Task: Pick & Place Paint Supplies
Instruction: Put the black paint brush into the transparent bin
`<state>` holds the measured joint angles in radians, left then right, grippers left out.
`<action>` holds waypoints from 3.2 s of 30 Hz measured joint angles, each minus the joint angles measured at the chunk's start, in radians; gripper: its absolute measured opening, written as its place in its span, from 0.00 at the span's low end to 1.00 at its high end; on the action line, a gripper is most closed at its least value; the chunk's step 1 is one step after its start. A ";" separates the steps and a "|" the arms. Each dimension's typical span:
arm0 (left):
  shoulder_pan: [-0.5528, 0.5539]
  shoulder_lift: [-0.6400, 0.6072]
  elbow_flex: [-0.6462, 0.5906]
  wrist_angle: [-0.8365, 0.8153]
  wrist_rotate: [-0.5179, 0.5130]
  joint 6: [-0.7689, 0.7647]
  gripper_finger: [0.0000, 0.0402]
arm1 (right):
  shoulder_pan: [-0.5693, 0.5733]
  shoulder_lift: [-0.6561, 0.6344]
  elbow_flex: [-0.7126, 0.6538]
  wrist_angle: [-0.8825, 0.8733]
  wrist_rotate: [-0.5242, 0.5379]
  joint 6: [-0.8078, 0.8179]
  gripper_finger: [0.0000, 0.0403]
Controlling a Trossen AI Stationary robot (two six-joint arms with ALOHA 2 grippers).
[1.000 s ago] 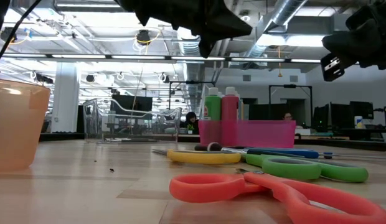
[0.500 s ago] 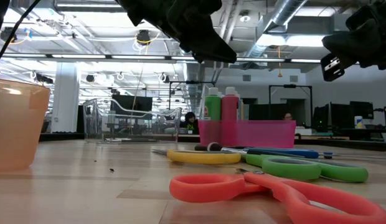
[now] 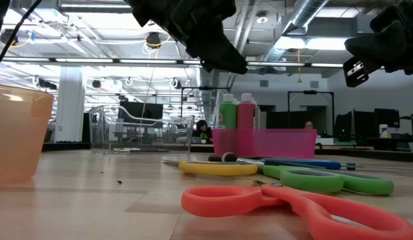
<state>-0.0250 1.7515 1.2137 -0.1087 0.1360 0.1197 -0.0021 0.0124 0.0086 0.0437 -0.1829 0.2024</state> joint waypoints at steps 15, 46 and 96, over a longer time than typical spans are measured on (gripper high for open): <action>-0.003 0.000 0.000 0.005 0.000 -0.104 0.25 | 0.000 0.000 0.000 0.000 0.000 0.000 0.00; -0.003 0.000 0.000 0.004 0.000 -0.106 0.25 | 0.000 0.000 0.000 -0.033 0.183 -0.264 0.00; 0.047 0.000 0.000 -0.145 -0.220 -0.154 0.07 | -0.079 0.000 0.000 -0.036 0.180 -0.210 0.00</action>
<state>0.0216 1.7515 1.2137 -0.2540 -0.0835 -0.0346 -0.0807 0.0120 0.0082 0.0078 -0.0029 -0.0074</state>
